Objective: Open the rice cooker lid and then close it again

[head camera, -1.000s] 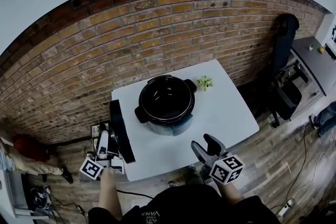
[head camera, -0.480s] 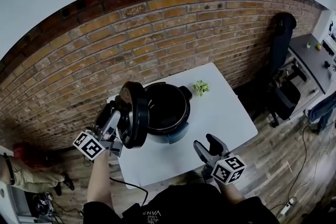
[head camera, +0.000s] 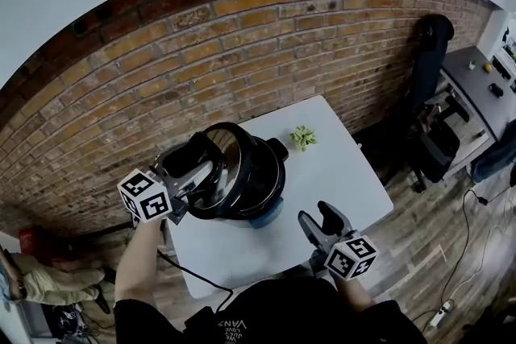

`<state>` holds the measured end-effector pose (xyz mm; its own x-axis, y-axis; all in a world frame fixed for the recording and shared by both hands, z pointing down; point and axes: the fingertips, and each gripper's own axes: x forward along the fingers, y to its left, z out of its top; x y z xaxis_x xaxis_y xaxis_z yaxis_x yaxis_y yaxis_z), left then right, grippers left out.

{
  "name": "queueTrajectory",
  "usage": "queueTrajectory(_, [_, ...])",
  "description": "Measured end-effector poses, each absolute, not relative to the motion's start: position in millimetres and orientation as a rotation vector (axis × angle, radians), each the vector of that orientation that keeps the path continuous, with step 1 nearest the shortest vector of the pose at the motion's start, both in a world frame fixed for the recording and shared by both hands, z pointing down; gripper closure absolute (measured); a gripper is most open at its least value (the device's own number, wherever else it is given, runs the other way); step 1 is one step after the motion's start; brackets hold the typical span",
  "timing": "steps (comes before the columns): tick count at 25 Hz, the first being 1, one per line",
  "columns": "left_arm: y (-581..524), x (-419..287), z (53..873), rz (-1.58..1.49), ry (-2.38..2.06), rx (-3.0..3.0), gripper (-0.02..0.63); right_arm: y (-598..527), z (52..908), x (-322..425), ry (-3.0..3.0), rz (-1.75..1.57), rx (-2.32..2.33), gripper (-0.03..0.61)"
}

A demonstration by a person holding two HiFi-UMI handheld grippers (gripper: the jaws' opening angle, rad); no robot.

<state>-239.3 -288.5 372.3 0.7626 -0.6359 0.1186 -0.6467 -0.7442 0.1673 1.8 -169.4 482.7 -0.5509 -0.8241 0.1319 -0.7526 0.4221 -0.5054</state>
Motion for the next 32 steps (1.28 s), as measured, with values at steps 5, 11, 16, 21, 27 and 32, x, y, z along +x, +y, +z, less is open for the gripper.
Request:
queueTrajectory(5, [-299,-198,390,0.351,-0.867,2.872,0.333,-180,488,6,2.513,-0.815,-1.424,0.311])
queueTrajectory(11, [-301,-172,413,0.555,-0.744,2.943,0.333,-185,493,13,2.482,-0.833,-1.456,0.311])
queueTrajectory(16, [-296,-154,432,0.748,-0.649,3.016,0.333,-186,499,24,2.465,-0.852,-1.482,0.311])
queueTrajectory(21, [-292,-148,439,0.817,-0.553,3.064,0.331,-188,502,23,2.469,-0.861,-1.472,0.311])
queueTrajectory(27, [-287,-144,441,0.890,-0.416,3.118,0.331,-188,506,23,2.488,-0.882,-1.458,0.311])
queueTrajectory(32, [-279,-139,447,1.011,-0.203,3.217,0.331,-191,506,24,2.498,-0.882,-1.458,0.310])
